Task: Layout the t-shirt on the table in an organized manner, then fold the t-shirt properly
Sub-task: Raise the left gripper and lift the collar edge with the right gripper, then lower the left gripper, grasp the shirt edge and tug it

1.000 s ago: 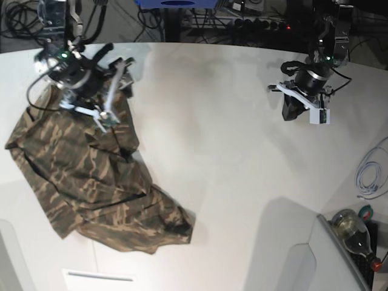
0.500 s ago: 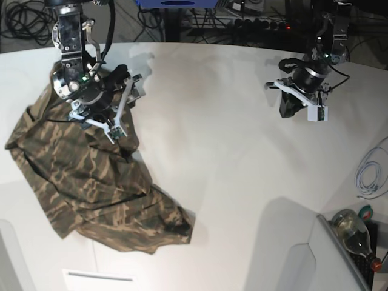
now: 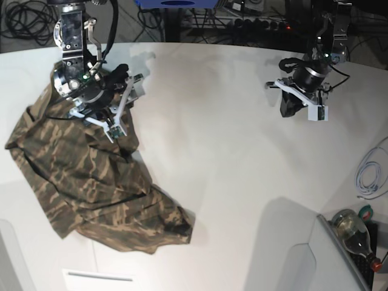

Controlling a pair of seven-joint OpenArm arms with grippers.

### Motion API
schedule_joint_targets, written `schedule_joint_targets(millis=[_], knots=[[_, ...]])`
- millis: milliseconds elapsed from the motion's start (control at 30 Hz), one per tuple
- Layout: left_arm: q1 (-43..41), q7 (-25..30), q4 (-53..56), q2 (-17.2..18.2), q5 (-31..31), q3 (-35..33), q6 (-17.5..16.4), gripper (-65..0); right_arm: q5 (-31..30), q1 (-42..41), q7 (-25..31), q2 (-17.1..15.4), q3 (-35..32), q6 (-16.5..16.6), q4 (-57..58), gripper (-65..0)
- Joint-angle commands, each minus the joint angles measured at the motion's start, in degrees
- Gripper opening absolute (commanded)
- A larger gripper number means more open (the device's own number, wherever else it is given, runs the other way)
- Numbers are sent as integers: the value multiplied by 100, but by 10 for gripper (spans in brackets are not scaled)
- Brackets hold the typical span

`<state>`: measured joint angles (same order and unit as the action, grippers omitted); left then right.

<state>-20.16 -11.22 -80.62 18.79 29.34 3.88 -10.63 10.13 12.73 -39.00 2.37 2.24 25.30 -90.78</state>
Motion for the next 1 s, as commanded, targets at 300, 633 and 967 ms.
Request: schedule_joint_targets(millis=[300,633,967], knots=[[16,125,-66,-10,42,30,-31,-650,-24,-258,467,13,0,-20,819,-335],[69,125,-66,-10,42,30,-31,-650,-42,419,450,13,-167,59,-596,-650],[1502,-825,137,-485,-11,-1236,-40,-650,-42,1483,239,-514,-598,1470,-2003,-650]])
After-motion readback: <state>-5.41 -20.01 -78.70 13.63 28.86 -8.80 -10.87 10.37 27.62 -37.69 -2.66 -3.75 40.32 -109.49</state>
